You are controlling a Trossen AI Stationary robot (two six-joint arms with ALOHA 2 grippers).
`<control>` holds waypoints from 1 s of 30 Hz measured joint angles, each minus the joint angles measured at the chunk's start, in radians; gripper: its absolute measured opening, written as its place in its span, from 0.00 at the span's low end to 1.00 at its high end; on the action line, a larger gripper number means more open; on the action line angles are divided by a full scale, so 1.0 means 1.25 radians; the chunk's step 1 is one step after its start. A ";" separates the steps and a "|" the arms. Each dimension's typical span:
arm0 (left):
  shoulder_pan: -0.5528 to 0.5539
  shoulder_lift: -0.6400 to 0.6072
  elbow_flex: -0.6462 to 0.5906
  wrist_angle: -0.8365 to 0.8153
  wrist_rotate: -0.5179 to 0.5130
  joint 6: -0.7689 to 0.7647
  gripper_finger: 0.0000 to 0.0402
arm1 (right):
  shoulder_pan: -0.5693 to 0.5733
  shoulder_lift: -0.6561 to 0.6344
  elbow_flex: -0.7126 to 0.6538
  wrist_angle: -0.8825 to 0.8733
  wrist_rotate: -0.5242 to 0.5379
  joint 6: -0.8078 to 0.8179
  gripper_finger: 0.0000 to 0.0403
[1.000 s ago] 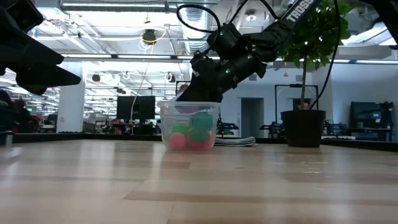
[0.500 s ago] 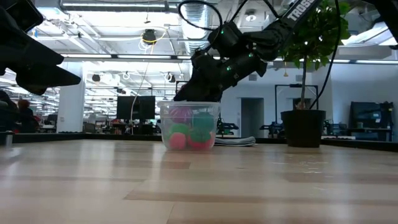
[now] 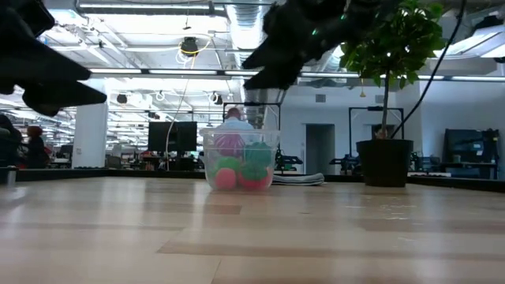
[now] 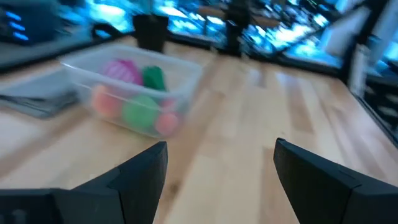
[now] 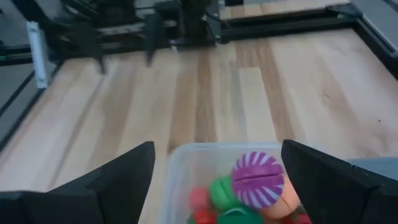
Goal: Pick and placing Produce into tupperware
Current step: Return to Home Position
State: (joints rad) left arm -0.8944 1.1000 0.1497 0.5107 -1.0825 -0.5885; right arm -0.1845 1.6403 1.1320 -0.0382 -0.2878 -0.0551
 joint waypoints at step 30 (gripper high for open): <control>0.096 -0.012 0.000 0.340 0.137 0.658 0.70 | 0.190 -0.367 0.000 -0.344 0.000 -0.129 0.93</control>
State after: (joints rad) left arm -0.7744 1.0854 0.1497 0.9361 -0.9108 0.2346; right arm 0.0533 1.1815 1.1316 -0.4678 -0.2878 -0.2168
